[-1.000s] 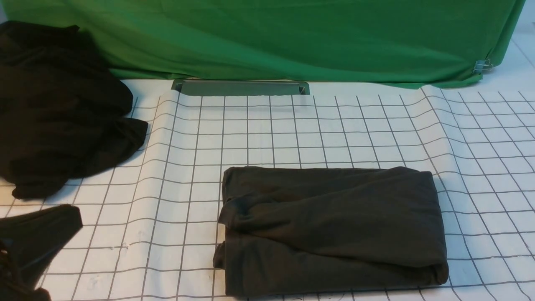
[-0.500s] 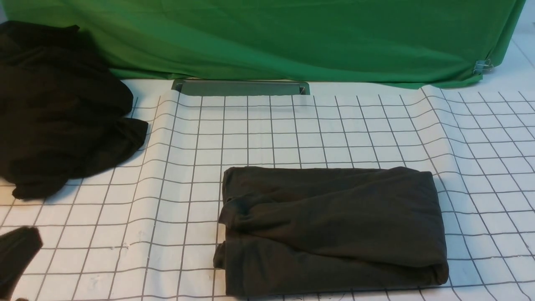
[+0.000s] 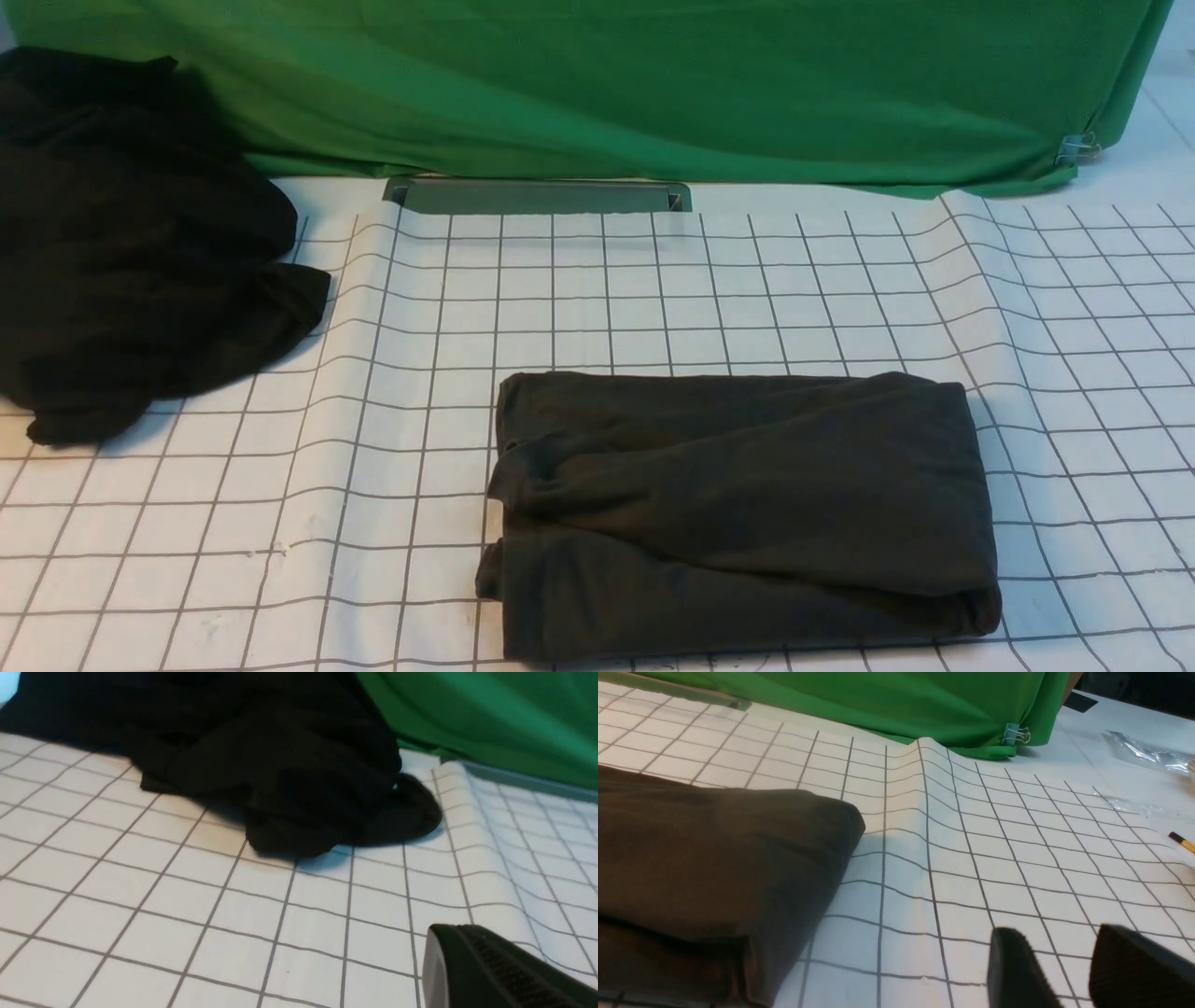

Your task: Fold a long-sleeved shirt over a white checkered tablecloth.

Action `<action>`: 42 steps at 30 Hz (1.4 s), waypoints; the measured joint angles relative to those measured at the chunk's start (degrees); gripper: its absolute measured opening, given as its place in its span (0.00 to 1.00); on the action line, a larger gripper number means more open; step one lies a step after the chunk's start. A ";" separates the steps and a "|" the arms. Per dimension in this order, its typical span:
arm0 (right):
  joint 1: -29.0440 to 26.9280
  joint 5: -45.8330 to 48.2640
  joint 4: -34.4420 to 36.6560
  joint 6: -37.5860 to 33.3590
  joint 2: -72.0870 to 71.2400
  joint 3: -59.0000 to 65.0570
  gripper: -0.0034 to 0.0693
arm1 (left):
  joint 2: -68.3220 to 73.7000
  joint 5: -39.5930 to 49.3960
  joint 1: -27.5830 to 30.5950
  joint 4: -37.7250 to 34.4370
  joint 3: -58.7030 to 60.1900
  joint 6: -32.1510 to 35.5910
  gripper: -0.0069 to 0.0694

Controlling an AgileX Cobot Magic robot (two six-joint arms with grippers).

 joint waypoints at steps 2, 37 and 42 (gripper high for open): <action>0.00 0.00 0.00 0.00 0.00 0.00 0.38 | 0.00 0.00 -0.63 -0.09 0.00 0.66 0.09; 0.00 0.00 0.00 0.02 0.00 0.00 0.38 | -0.05 0.01 -7.20 0.41 0.00 1.70 0.09; 0.00 0.00 0.00 0.02 0.00 0.00 0.38 | -0.05 0.01 -7.20 0.41 0.00 1.70 0.09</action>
